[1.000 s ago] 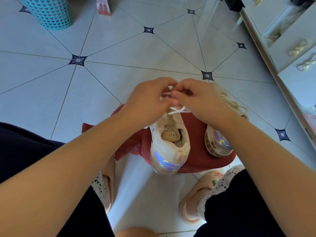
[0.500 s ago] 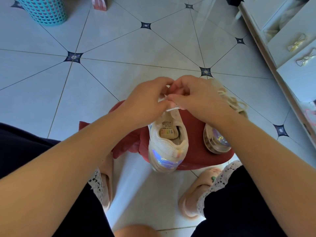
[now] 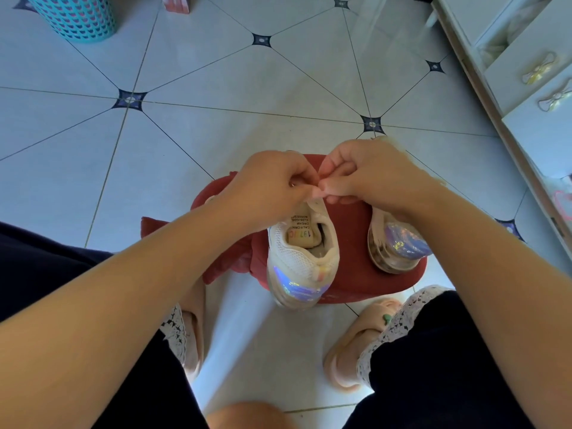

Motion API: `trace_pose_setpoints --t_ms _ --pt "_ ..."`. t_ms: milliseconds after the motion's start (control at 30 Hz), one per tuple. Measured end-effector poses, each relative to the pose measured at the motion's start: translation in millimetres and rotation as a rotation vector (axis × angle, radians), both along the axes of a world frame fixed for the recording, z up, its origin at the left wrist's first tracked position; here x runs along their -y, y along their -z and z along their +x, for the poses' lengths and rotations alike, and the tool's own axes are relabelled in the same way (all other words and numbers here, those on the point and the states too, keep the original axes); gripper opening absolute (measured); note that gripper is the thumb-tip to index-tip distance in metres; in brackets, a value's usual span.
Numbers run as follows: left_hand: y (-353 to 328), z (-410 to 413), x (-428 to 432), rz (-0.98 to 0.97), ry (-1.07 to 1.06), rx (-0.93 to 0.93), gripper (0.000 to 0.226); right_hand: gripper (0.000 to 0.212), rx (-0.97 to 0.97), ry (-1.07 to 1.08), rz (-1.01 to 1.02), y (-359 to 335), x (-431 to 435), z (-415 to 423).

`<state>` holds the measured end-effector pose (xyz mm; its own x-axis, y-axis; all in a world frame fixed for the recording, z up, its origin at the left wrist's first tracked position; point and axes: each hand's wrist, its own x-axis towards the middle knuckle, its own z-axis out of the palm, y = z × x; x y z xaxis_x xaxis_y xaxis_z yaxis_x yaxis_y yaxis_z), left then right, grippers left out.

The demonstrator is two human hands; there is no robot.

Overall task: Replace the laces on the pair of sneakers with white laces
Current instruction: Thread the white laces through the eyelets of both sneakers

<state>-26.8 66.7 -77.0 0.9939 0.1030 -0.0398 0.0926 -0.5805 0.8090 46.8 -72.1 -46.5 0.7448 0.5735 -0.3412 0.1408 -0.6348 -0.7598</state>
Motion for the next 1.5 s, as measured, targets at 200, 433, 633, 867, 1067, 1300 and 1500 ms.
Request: trace_pose_setpoints --t_ms 200,433,633,867,1067,1300,1500 --pt "5 0 1 0.082 -0.018 -0.001 0.013 0.007 0.290 -0.137 -0.227 3 1 -4" --pt "10 3 1 0.151 -0.088 -0.024 0.011 0.026 0.270 -0.123 -0.204 2 -2 -9" --pt "12 5 2 0.158 -0.106 -0.058 0.010 0.040 0.399 -0.151 -0.283 18 -8 -19" --pt "19 5 6 0.202 -0.133 -0.016 0.010 0.019 0.110 0.207 0.020 22 0 -17" --pt "22 2 8 0.163 -0.111 0.017 0.013 0.022 -0.281 0.386 0.264 27 5 -19" --pt "19 0 11 0.099 -0.153 0.008 0.017 0.024 -0.326 0.426 0.351 28 8 -23" --pt "11 2 14 0.300 -0.038 -0.066 0.026 0.024 -0.347 0.452 0.379 30 7 -26"
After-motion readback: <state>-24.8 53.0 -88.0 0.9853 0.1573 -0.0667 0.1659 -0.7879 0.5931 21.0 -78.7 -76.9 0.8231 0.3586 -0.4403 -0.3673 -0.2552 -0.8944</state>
